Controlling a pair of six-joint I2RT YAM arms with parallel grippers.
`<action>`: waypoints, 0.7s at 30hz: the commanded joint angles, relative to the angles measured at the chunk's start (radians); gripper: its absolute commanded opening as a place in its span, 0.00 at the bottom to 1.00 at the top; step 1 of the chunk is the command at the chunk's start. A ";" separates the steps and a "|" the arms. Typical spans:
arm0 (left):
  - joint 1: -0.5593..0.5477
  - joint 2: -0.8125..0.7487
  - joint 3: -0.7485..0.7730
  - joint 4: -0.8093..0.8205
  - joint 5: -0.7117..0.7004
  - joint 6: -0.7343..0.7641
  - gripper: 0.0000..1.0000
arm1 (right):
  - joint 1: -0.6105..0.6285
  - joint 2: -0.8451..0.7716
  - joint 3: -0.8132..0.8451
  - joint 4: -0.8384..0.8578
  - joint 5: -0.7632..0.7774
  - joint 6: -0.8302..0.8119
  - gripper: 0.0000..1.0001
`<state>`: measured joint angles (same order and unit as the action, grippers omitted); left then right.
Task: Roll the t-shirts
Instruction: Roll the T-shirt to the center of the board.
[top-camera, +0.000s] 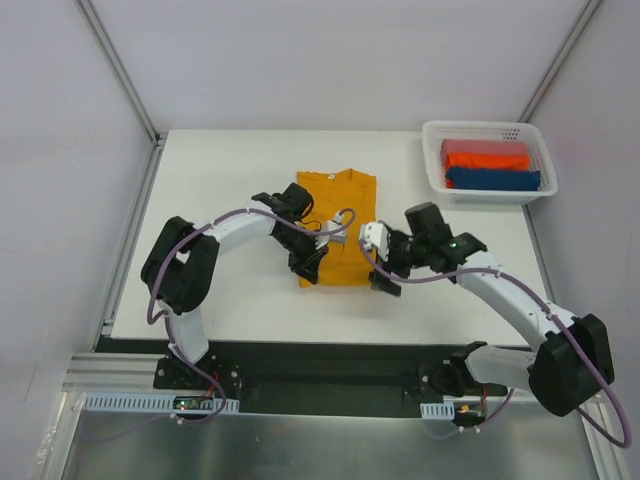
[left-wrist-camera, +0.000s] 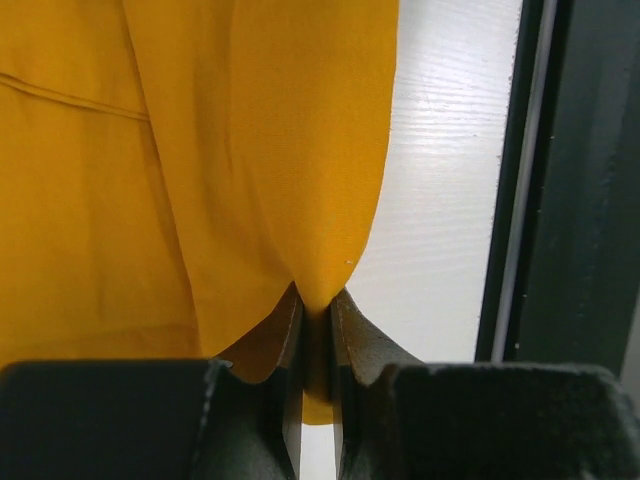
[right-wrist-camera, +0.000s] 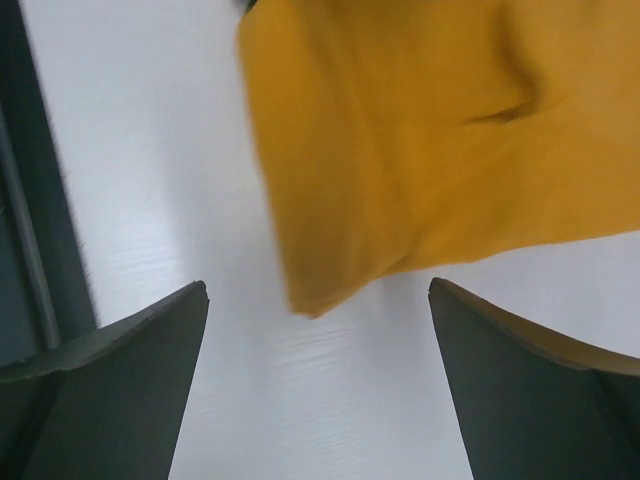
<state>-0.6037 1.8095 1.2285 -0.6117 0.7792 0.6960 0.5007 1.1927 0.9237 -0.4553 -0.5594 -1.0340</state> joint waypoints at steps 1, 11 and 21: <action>0.028 0.060 0.078 -0.177 0.163 0.005 0.01 | 0.110 0.004 -0.045 -0.049 0.100 -0.029 0.96; 0.050 0.132 0.131 -0.246 0.192 0.037 0.02 | 0.148 0.132 -0.056 0.084 0.121 -0.106 0.96; 0.082 0.174 0.170 -0.289 0.229 0.045 0.04 | 0.185 0.329 0.013 0.053 0.052 -0.164 0.97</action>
<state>-0.5388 1.9686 1.3582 -0.8360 0.9371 0.6987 0.6708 1.4879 0.8658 -0.3962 -0.4576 -1.1656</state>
